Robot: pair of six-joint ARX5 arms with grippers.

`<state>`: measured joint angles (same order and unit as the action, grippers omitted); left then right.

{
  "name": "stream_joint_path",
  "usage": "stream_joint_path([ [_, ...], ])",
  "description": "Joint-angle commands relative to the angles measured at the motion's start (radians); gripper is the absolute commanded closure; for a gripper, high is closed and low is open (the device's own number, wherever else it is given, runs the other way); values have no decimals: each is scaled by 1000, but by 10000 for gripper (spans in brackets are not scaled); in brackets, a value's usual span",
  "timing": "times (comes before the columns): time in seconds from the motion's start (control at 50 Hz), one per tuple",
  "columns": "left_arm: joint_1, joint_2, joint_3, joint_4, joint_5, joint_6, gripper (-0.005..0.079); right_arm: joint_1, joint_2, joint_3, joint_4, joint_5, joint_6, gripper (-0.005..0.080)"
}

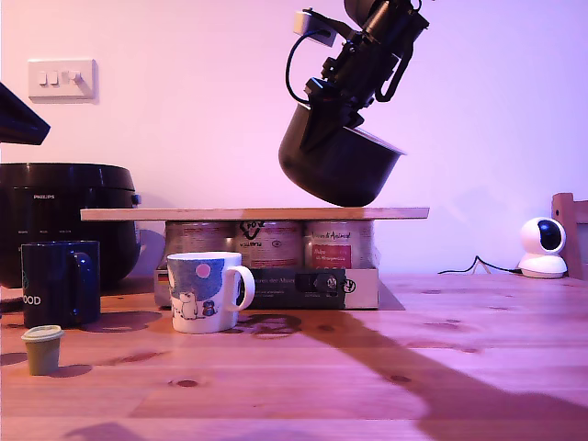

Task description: Pick up the rice cooker pot, and place it on the shelf behind you

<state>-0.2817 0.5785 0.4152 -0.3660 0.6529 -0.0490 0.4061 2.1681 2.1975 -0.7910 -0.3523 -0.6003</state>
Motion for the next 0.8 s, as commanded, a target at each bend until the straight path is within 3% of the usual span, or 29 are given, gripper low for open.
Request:
stream_joint_path([
  [0.0,-3,4,-7,7,0,-3,761,24,-31,30,27,-4,-3,670],
  [0.28,-3,4,-7,6,1,-3,761,32,-31,30,13,23,-8,659],
  [0.4,-3,4,-7,5,1,-3,761,32,-31,30,16,33,-9,593],
  [0.56,-3,4,-7,2,1,-3,761,34,-31,30,28,69,-26,583],
  [0.78,-3,4,-7,-3,1,-3,761,43,-32,87,22,74,-24,502],
])
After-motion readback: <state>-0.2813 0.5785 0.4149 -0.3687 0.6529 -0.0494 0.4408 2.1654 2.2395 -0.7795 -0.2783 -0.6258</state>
